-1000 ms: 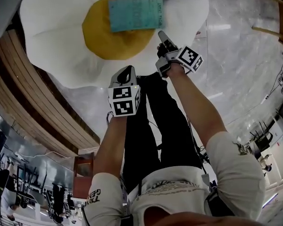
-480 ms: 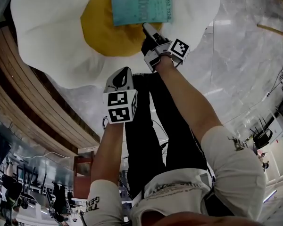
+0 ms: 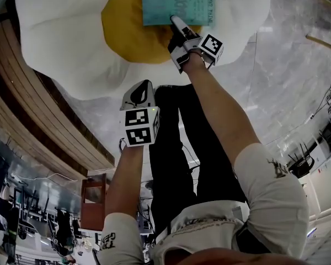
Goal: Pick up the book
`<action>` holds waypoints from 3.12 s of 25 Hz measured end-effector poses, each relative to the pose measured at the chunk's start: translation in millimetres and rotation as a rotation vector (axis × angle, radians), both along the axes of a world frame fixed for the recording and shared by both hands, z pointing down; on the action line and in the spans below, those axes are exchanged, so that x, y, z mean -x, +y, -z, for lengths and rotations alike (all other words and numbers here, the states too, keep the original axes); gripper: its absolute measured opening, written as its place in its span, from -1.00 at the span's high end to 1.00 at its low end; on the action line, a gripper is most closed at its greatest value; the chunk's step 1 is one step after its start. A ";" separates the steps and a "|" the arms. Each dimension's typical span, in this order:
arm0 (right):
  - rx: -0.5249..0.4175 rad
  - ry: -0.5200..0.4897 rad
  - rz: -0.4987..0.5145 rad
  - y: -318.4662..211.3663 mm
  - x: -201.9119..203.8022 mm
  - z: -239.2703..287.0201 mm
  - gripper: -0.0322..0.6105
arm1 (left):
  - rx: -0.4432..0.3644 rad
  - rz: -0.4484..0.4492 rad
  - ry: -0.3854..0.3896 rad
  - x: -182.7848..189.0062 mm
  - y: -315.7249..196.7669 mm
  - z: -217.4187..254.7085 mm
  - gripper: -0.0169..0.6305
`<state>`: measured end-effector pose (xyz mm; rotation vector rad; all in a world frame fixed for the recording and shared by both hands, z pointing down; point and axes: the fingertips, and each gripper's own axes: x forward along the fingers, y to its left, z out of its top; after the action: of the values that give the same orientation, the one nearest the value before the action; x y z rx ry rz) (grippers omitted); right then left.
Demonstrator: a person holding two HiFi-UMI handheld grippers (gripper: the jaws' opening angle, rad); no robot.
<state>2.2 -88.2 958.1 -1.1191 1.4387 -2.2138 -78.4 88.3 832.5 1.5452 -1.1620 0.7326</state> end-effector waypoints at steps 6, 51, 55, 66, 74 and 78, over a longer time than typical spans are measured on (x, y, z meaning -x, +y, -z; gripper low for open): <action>-0.020 0.017 0.051 -5.8 3.6 -7.8 0.03 | -0.039 0.027 0.006 -1.1 -22.6 8.6 0.91; -0.517 0.640 0.480 -40.1 -36.4 285.7 0.38 | -0.269 0.056 0.007 -25.4 -105.6 204.1 0.91; -0.589 0.794 0.523 -41.1 -45.7 362.6 0.39 | -0.377 0.056 -0.086 -8.3 -132.7 262.1 0.91; -0.764 1.090 0.416 -25.8 -86.8 584.4 0.39 | -0.735 0.018 -0.101 -33.5 -184.5 496.6 0.91; -0.966 1.215 0.237 -38.8 -89.5 733.3 0.38 | -0.958 -0.073 -0.073 -63.8 -205.7 638.5 0.91; -1.049 1.261 0.158 -31.6 -100.2 790.4 0.38 | -1.023 -0.076 -0.062 -71.5 -199.0 687.1 0.91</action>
<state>102.4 -119.8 167.7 -1.9383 2.6092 -0.2610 -6.9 -110.7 145.4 2.4099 -1.6531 0.1963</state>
